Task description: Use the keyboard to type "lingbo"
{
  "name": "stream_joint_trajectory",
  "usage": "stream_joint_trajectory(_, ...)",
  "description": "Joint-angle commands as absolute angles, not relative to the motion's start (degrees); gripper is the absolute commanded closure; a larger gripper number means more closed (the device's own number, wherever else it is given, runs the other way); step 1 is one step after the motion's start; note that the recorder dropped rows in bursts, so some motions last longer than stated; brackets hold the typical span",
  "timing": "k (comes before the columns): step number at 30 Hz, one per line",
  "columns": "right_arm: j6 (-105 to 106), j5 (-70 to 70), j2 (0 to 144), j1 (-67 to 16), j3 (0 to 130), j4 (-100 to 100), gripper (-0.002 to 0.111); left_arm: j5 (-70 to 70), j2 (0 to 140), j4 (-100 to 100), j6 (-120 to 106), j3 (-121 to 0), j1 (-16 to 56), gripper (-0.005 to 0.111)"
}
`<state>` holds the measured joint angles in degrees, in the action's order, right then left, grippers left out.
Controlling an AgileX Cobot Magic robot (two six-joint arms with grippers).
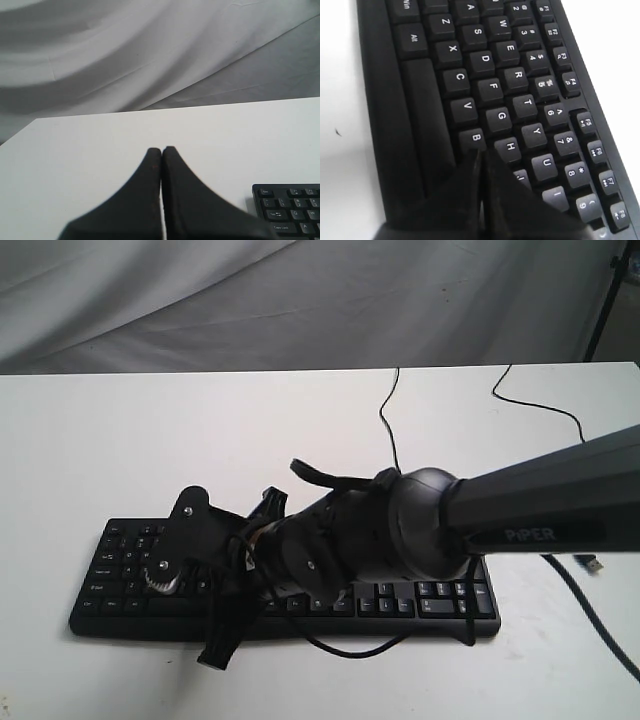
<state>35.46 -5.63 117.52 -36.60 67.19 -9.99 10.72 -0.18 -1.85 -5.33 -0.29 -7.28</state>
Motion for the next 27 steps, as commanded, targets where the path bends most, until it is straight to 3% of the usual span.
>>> stream_joint_trajectory(1, 35.62, -4.24, 117.49, -36.9, 67.13, -10.0, 0.108, 10.48, 0.0, -1.82, -5.18, 0.0, -7.07, 0.106)
stream_joint_trajectory(27, 35.62, -2.84, 120.16, -36.63, 67.35, -10.0, 0.108, 10.48, 0.0, -1.82, -5.18, 0.0, -7.07, 0.106)
